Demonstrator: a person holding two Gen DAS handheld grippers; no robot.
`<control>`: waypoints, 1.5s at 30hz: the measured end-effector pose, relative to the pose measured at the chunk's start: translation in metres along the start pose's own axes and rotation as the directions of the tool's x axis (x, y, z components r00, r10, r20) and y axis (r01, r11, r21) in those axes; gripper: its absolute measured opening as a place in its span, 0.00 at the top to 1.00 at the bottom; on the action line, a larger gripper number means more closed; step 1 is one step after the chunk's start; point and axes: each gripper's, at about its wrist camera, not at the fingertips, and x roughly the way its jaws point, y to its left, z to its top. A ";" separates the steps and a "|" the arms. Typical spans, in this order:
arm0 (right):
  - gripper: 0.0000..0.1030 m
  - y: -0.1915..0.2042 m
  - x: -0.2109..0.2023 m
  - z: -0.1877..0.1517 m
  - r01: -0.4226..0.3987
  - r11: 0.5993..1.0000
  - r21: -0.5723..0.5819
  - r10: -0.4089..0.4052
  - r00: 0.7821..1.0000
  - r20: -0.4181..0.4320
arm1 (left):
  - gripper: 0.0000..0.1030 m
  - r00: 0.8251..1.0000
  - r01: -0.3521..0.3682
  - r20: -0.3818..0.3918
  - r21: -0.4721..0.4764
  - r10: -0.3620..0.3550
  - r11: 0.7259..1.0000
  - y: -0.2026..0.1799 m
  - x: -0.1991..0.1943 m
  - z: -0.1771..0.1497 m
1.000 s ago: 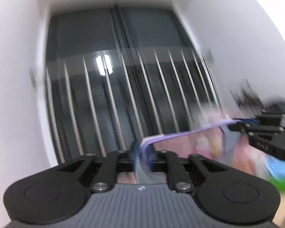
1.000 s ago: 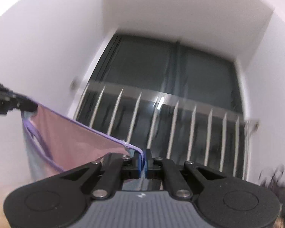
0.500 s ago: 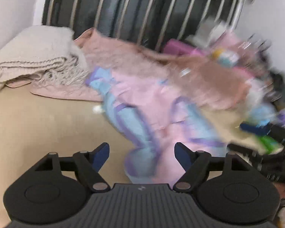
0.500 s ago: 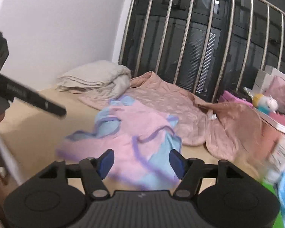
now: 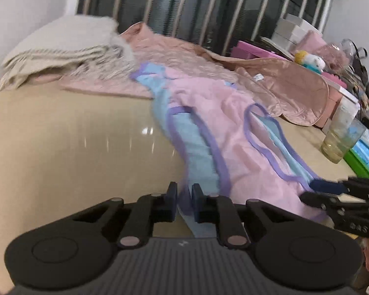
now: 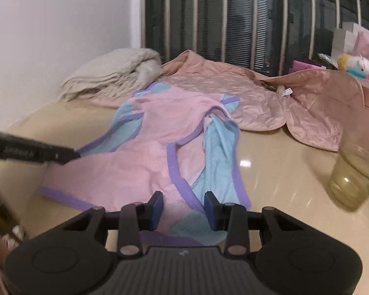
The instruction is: Fold clothes
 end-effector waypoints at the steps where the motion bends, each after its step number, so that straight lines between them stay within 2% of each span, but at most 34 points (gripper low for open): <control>1: 0.66 0.001 -0.008 -0.001 -0.016 1.000 0.000 0.016 1.000 -0.009 | 0.82 1.000 0.008 -0.008 -0.023 -0.008 1.000 0.004 -0.007 0.000; 2: 0.65 0.000 -0.015 0.001 -0.016 1.000 0.003 0.016 1.000 0.008 | 0.77 1.000 0.018 0.008 -0.039 -0.018 0.999 0.005 -0.009 0.005; 4: 0.56 -0.005 -0.027 0.010 -0.001 1.000 0.009 0.001 0.998 0.061 | 0.40 0.999 0.025 0.034 -0.037 -0.023 0.999 0.003 -0.005 0.017; 5: 0.51 -0.009 -0.027 0.016 0.023 1.000 0.020 -0.025 0.996 0.083 | 0.39 0.999 0.020 0.044 -0.020 -0.019 1.000 0.000 0.001 0.024; 6: 0.51 -0.015 -0.018 0.023 0.052 0.998 0.034 -0.054 0.995 0.086 | 0.39 0.999 0.001 0.043 0.001 -0.002 1.000 -0.006 0.012 0.030; 8: 0.52 -0.027 0.004 0.035 0.096 0.994 0.057 -0.099 0.993 0.068 | 0.43 1.000 -0.006 0.007 0.042 0.006 0.999 -0.016 0.033 0.036; 9: 0.53 -0.032 0.018 0.040 0.104 0.993 0.064 -0.107 0.993 0.043 | 0.55 1.000 -0.003 -0.008 0.058 0.003 0.998 -0.021 0.042 0.038; 10: 0.55 -0.036 0.030 0.044 0.106 0.992 0.070 -0.108 0.994 0.020 | 0.75 1.000 -0.010 -0.022 0.070 0.012 0.998 -0.024 0.049 0.038; 12: 0.68 -0.042 0.048 0.048 0.122 0.988 0.091 -0.122 0.992 -0.005 | 0.90 0.998 -0.059 -0.002 0.088 0.059 0.994 -0.026 0.052 0.037; 13: 0.71 -0.046 0.055 0.049 0.131 0.986 0.107 -0.129 0.991 -0.024 | 0.95 0.997 -0.072 0.010 0.098 0.071 0.993 -0.025 0.053 0.035; 14: 0.81 -0.048 0.059 0.049 0.132 0.983 0.125 -0.130 0.991 -0.026 | 0.98 0.997 -0.082 0.019 0.077 0.080 0.994 -0.019 0.050 0.033; 15: 1.00 -0.050 0.059 0.048 0.133 0.980 0.146 -0.132 0.991 -0.020 | 0.98 0.996 -0.091 0.028 0.056 0.090 0.994 -0.013 0.048 0.031; 17: 0.99 -0.055 0.055 0.047 0.138 0.972 0.190 -0.139 0.990 -0.008 | 0.98 0.996 -0.075 0.050 -0.055 0.078 0.996 0.008 0.037 0.030; 20: 0.99 -0.064 0.053 0.045 0.170 0.954 0.248 -0.177 0.984 0.005 | 0.98 0.990 -0.068 0.111 -0.198 0.092 0.978 0.034 0.022 0.027; 21: 0.98 -0.066 0.053 0.044 0.185 0.946 0.265 -0.191 0.982 -0.002 | 0.93 0.987 -0.079 0.121 -0.230 0.110 0.970 0.039 0.020 0.027; 22: 0.98 -0.068 0.053 0.044 0.198 0.939 0.281 -0.202 0.979 -0.013 | 0.79 0.983 -0.090 0.130 -0.262 0.128 0.961 0.043 0.018 0.026; 23: 0.95 -0.065 0.049 0.044 0.205 0.940 0.273 -0.209 0.978 -0.012 | 0.67 0.984 -0.069 0.140 -0.265 0.109 0.962 0.042 0.011 0.026; 24: 0.92 -0.056 0.041 0.045 0.205 0.948 0.242 -0.213 0.977 0.008 | 0.52 0.985 -0.048 0.149 -0.267 0.091 0.962 0.041 0.004 0.025; 26: 0.87 -0.033 0.024 0.043 0.143 0.976 0.162 -0.154 0.986 0.056 | 0.51 0.984 -0.006 0.167 -0.271 0.053 0.963 0.039 -0.009 0.023; 27: 0.85 -0.022 0.016 0.042 0.108 0.987 0.120 -0.118 0.990 0.078 | 0.50 0.987 0.026 0.159 -0.242 0.013 0.970 0.033 -0.011 0.023; 30: 0.86 0.012 0.017 0.037 -0.070 0.998 -0.003 0.070 0.996 0.058 | 0.50 0.994 0.085 0.086 -0.144 -0.073 0.986 0.010 -0.005 0.024; 33: 0.84 0.036 0.038 0.040 -0.078 0.995 -0.062 0.081 0.995 0.051 | 0.51 0.997 0.068 0.047 -0.093 -0.064 0.993 -0.009 0.015 0.024; 35: 0.82 0.041 0.055 0.047 -0.095 0.994 -0.051 0.097 0.995 0.037 | 0.62 0.998 0.064 0.018 -0.091 -0.062 0.994 -0.014 0.028 0.027; 36: 0.82 0.040 0.064 0.051 -0.112 0.993 -0.041 0.112 0.994 0.017 | 0.81 0.998 0.064 0.002 -0.097 -0.064 0.993 -0.014 0.034 0.028; 37: 0.86 0.038 0.071 0.053 -0.123 0.992 -0.020 0.123 0.992 -0.010 | 0.96 0.998 0.064 -0.009 -0.100 -0.065 0.993 -0.015 0.036 0.026; 38: 0.97 0.035 0.075 0.054 -0.131 0.991 0.009 0.131 0.991 -0.033 | 0.96 0.997 0.072 -0.005 -0.102 -0.073 0.992 -0.015 0.036 0.026; 40: 0.98 0.030 0.065 0.057 -0.151 0.988 0.043 0.152 0.988 -0.023 | 0.97 0.994 0.110 0.038 -0.129 -0.106 0.985 -0.008 0.026 0.025; 42: 0.98 0.023 0.044 0.060 -0.174 0.983 0.063 0.171 0.984 0.040 | 0.97 0.984 0.167 0.088 -0.145 -0.155 0.975 -0.006 0.013 0.031; 45: 0.98 0.010 0.028 0.071 -0.174 0.979 0.109 0.161 0.979 0.122 | 0.96 0.976 0.162 0.159 -0.100 -0.145 0.982 -0.014 0.003 0.046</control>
